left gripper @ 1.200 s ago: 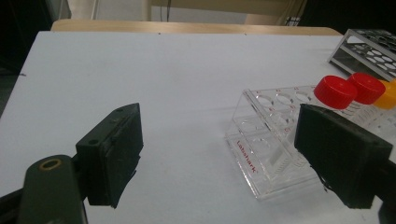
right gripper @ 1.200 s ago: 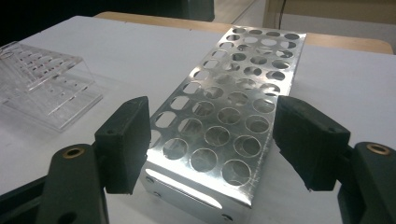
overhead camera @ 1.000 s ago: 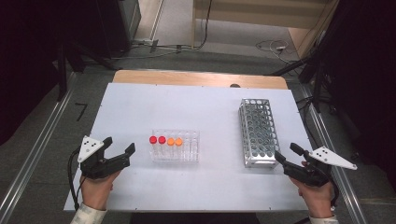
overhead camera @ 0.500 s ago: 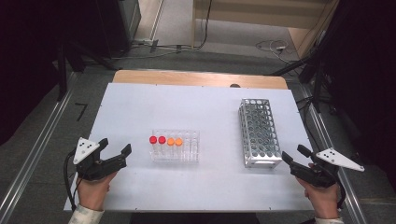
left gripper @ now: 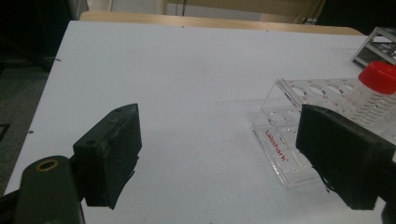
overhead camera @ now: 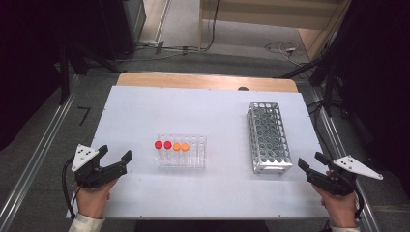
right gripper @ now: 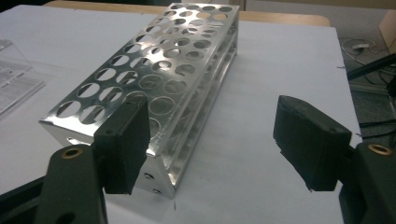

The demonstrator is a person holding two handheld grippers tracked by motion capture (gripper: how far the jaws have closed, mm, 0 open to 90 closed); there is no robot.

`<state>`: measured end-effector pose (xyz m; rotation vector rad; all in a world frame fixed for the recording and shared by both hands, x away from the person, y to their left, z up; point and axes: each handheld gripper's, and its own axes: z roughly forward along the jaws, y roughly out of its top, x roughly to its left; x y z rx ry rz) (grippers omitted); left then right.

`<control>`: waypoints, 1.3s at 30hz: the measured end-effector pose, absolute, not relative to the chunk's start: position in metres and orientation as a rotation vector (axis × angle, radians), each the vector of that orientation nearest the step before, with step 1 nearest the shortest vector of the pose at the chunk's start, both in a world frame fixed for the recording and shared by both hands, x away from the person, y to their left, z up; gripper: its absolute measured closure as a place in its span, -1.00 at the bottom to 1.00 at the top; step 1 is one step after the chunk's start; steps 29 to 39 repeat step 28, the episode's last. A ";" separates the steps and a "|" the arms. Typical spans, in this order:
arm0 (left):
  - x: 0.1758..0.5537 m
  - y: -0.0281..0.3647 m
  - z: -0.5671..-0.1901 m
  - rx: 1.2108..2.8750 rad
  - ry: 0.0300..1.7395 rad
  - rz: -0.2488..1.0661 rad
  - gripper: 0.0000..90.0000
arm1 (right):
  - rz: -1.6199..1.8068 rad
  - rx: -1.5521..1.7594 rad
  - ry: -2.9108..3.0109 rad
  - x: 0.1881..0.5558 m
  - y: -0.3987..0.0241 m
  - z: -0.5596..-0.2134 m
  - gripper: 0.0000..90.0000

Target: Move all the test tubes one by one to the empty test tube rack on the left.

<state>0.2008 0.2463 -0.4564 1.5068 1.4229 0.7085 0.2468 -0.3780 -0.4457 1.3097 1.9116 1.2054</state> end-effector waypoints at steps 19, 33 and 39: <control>0.207 0.265 -0.469 1.487 1.514 0.728 -0.67 | 1.113 1.405 1.863 0.254 -0.404 -0.463 -0.45; 0.212 0.267 -0.483 1.511 1.563 0.691 -0.67 | 1.075 1.444 1.854 0.262 -0.405 -0.477 -0.50; 0.212 0.267 -0.483 1.511 1.563 0.691 -0.67 | 1.075 1.444 1.854 0.262 -0.405 -0.477 -0.50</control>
